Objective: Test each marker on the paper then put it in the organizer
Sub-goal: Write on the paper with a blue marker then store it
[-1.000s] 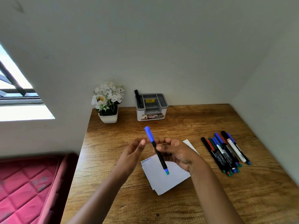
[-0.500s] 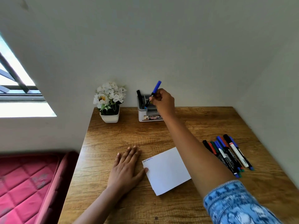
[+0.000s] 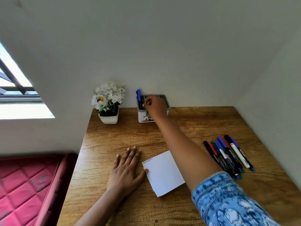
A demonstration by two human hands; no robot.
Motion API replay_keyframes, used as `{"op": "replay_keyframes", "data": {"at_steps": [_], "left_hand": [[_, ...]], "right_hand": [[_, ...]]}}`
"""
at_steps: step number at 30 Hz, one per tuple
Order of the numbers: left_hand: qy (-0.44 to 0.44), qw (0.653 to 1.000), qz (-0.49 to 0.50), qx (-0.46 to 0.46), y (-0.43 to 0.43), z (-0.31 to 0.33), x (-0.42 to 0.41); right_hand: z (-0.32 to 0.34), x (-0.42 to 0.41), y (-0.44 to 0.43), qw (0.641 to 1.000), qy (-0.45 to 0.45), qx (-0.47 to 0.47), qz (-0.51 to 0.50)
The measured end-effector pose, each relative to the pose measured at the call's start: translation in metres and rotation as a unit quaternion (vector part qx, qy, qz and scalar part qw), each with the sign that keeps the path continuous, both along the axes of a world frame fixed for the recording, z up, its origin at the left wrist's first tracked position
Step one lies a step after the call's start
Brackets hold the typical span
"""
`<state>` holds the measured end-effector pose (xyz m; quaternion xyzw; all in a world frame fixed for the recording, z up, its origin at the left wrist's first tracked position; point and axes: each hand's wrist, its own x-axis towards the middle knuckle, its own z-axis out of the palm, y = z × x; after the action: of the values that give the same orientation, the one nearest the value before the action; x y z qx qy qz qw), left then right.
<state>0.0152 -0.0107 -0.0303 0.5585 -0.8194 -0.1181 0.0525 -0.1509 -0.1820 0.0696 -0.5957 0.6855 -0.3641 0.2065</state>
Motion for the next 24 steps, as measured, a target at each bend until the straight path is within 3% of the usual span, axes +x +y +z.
{"op": "replay_keyframes", "data": {"at_steps": [7, 10, 19, 24], "left_hand": [[-0.009, 1.0, 0.018, 0.015, -0.002, -0.002, -0.005], [0.001, 0.999, 0.035, 0.038, -0.003, -0.001, -0.012], [0.019, 0.997, 0.056, 0.042, 0.004, -0.001, -0.024], [0.013, 0.998, 0.033, 0.048, 0.003, -0.003, -0.018]], "right_hand": [[-0.029, -0.025, 0.101, 0.996, 0.03, -0.051, -0.071], [-0.045, -0.048, 0.138, 0.991, 0.047, -0.027, -0.123], [-0.056, -0.136, 0.2, 0.93, 0.244, 0.06, -0.269], [-0.055, -0.159, 0.207, 0.912, 0.271, 0.138, -0.276]]}}
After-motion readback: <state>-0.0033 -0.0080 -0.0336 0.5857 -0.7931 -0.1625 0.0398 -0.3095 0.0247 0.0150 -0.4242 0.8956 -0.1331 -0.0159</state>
